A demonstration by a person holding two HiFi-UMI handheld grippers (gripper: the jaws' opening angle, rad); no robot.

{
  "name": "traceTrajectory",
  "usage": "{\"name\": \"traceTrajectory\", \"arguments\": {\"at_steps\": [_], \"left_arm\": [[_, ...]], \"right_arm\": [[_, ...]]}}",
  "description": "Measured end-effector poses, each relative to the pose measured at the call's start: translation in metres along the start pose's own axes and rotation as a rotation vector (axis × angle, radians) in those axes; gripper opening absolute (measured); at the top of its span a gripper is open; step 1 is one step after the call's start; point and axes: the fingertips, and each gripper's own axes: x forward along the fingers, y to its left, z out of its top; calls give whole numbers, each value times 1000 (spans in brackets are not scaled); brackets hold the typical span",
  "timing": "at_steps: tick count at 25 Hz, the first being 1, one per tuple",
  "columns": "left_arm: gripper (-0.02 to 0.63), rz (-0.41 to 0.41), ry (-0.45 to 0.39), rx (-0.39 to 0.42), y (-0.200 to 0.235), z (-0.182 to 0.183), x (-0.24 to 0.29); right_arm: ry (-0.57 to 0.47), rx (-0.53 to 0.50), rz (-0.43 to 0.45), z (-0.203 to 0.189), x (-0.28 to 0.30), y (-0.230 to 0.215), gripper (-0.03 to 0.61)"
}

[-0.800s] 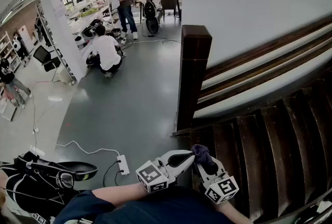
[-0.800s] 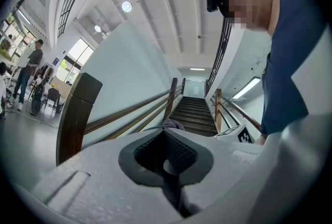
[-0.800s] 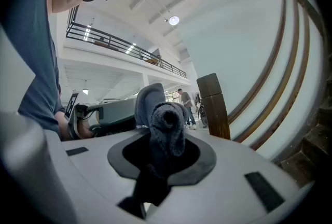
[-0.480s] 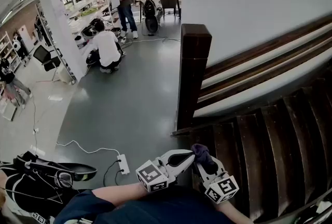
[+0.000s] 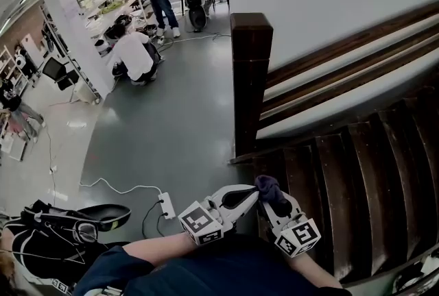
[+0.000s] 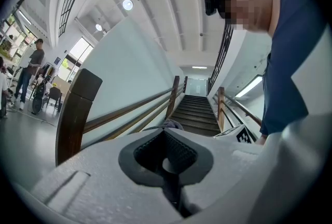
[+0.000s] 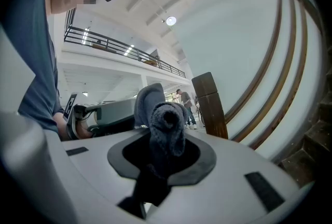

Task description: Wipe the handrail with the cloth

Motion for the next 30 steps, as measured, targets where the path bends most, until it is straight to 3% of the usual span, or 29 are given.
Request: {"name": "traceTrajectory", "arguments": {"at_steps": [6,11,18,24,30], "left_arm": [[2,27,3,-17,7,-8,23],[2,-10,16,-39,29,-12,45],[2,-126,13,-58,126,-10,90],[2,-277,7,-17,227,27,127],[2,-389,23,-46,284,39,155]], "right_arm": [[4,8,-1,0,-3,-29,94],[39,31,-43,-7,6,-54,94],[50,20,-172,-2,76,-119,94],[36,48,-354,20,158,-172,94],[19,32,-466,40,213,-211,94]]}}
